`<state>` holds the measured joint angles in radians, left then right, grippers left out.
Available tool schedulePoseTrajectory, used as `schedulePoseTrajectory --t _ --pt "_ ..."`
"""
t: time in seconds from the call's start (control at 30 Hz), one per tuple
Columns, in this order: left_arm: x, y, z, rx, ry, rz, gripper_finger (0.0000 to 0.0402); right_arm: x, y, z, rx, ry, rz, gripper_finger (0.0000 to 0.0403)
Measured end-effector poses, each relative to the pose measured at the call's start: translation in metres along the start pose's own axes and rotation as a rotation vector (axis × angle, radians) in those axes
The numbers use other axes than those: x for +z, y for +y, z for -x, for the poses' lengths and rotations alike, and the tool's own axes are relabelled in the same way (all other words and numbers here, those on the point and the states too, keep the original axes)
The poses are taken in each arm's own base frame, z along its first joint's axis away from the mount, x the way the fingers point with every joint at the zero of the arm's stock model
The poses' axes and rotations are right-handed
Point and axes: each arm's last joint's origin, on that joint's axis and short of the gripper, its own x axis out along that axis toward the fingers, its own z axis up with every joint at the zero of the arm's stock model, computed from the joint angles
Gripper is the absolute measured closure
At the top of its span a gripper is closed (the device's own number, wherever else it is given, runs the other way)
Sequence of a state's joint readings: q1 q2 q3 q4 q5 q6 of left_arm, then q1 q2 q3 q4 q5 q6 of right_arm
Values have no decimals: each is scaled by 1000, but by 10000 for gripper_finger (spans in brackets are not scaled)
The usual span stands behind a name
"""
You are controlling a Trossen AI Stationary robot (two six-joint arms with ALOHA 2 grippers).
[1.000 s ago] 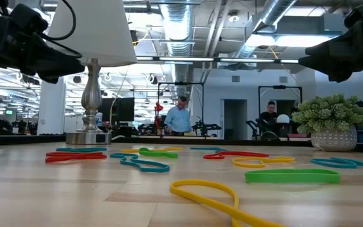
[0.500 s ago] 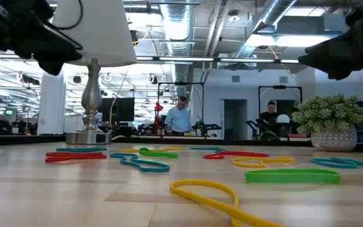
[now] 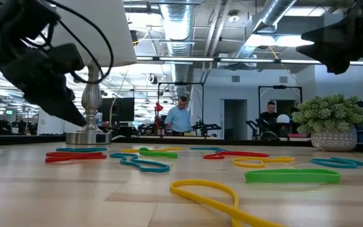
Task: Pick and place items into bin
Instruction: Put the blue rubber band into the blue bin
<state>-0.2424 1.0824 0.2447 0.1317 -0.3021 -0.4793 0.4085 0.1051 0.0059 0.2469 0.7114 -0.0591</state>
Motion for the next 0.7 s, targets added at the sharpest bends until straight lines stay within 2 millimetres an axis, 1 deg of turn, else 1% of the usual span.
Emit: schedulePoseTrajectory --t 0.07,0.3,0.47,0.57,0.63,0.7 --pt "-2 -2 -9 10 3 -1 278 -1 -3 -1 -48 8 -12 188" --pt "-13 -5 -34 25 25 63 278 -3 -8 -4 -116 22 5 188" --pt "-22 -4 -47 89 64 62 278 -6 -12 -5 -151 43 27 188" --pt "-22 -5 -55 134 67 50 279 -8 -13 -6 -164 62 43 188" --pt "-22 -6 -58 159 71 25 287 -9 -14 -6 -172 74 53 188" --pt "-22 -6 -61 198 74 12 309 -10 -14 -6 -177 81 58 188"
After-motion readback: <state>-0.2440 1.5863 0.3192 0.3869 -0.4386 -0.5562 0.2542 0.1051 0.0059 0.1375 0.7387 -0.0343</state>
